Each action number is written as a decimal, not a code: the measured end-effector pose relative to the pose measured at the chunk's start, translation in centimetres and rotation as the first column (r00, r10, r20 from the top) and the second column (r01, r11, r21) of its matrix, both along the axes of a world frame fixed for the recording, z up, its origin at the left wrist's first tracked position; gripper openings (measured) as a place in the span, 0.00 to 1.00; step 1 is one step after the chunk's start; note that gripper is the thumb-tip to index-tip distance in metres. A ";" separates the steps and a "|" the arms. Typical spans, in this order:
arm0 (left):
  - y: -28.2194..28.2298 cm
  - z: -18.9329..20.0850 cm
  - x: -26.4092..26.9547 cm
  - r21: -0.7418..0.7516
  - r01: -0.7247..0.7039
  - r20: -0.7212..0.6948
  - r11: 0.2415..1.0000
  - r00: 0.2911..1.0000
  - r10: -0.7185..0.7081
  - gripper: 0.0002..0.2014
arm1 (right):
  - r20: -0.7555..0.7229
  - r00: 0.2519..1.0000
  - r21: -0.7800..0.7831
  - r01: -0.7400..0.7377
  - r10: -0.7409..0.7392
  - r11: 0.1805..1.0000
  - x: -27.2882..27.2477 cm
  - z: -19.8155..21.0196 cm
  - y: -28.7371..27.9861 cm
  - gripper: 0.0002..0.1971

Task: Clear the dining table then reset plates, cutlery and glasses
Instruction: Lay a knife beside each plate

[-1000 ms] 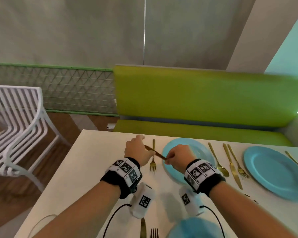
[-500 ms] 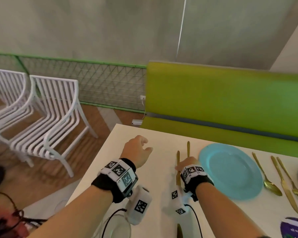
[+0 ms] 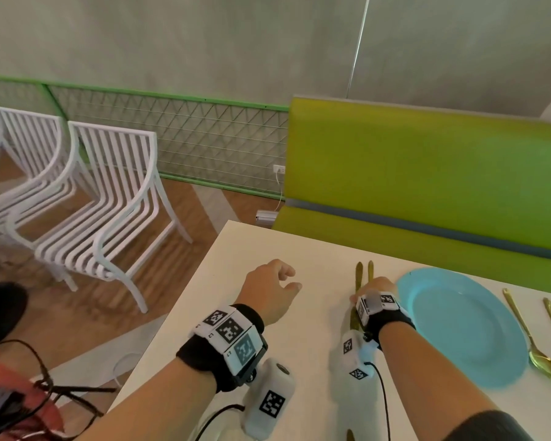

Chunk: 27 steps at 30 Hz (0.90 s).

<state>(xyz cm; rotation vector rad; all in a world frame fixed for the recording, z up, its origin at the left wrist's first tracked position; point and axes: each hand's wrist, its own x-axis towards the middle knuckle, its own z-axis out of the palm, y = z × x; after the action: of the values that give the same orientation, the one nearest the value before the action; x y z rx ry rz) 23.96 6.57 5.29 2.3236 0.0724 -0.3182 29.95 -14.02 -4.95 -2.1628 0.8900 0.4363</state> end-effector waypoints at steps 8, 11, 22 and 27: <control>0.7 -0.4 0.2 0.013 -0.015 -0.018 1.000 1.000 0.015 0.13 | 0.223 0.975 -0.084 0.021 -0.002 0.996 1.7 -3.4 -0.3 0.47; 0.9 -0.5 0.0 0.009 -0.011 -0.019 1.000 1.000 0.011 0.13 | 0.158 0.970 -0.181 -0.154 0.183 0.971 1.8 -3.0 -0.8 0.45; -0.6 2.2 -2.0 -0.034 0.100 0.048 0.994 0.994 -0.098 0.14 | -0.032 0.965 -0.370 -0.254 0.261 0.894 -3.2 7.6 -0.8 0.16; -2.8 4.3 -4.9 -0.070 0.176 0.080 0.982 0.982 -0.171 0.14 | 0.193 0.947 -0.245 -0.206 0.255 0.947 -11.0 11.0 -1.5 0.11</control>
<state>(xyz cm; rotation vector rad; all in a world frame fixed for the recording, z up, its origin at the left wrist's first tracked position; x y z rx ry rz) 19.03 3.73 9.59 2.2673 -0.1772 -0.3159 18.99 -15.48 6.00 -2.4784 0.5837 0.2072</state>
